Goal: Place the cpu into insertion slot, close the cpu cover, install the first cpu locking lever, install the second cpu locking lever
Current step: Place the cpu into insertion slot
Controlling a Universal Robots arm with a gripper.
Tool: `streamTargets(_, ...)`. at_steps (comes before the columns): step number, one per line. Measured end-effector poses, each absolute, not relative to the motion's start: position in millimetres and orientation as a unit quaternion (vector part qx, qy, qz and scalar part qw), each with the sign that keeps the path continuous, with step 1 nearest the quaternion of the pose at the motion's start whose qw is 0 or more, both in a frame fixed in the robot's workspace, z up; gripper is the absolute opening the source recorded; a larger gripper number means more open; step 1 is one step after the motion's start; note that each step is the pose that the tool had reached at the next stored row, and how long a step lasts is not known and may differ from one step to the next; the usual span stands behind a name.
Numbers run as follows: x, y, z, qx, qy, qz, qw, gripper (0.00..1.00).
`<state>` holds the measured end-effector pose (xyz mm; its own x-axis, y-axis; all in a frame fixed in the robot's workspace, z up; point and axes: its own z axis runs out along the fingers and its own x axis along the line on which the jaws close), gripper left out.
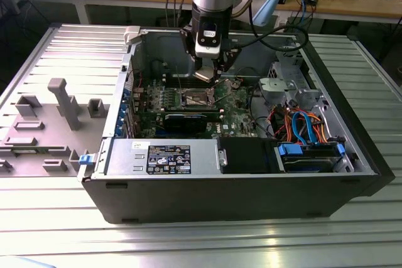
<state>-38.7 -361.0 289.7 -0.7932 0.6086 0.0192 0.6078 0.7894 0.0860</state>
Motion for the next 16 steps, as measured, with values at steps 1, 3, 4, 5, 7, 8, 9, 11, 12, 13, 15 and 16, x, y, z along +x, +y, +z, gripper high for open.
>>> streamTargets(1, -38.7, -361.0, 289.7, 0.322, 0.946, 0.044, 0.005, 0.55)
streamTargets(3, -38.6, -360.9, 289.6, 0.324, 0.945, 0.044, 0.005, 0.55)
streamTargets(4, -38.6, -360.9, 289.6, 0.324, 0.945, 0.044, 0.005, 0.55)
streamTargets(5, -38.7, -360.9, 289.7, 0.325, 0.945, 0.044, 0.005, 0.55)
streamTargets(7, -38.6, -360.9, 289.6, 0.326, 0.944, 0.044, 0.005, 0.55)
streamTargets(8, -38.7, -361.0, 289.6, 0.327, 0.944, 0.044, 0.005, 0.55)
streamTargets(9, -38.6, -360.9, 289.6, 0.328, 0.944, 0.044, 0.005, 0.55)
streamTargets(11, -38.7, -360.9, 289.6, 0.329, 0.943, 0.044, 0.005, 0.55)
streamTargets(12, -38.7, -361.0, 289.6, 0.330, 0.943, 0.044, 0.005, 0.55)
streamTargets(13, -38.6, -361.0, 289.6, 0.330, 0.943, 0.044, 0.005, 0.55)
streamTargets(15, -38.7, -360.9, 289.6, 0.331, 0.942, 0.044, 0.005, 0.55)
streamTargets(16, -38.7, -361.0, 289.6, 0.332, 0.942, 0.044, 0.005, 0.55)
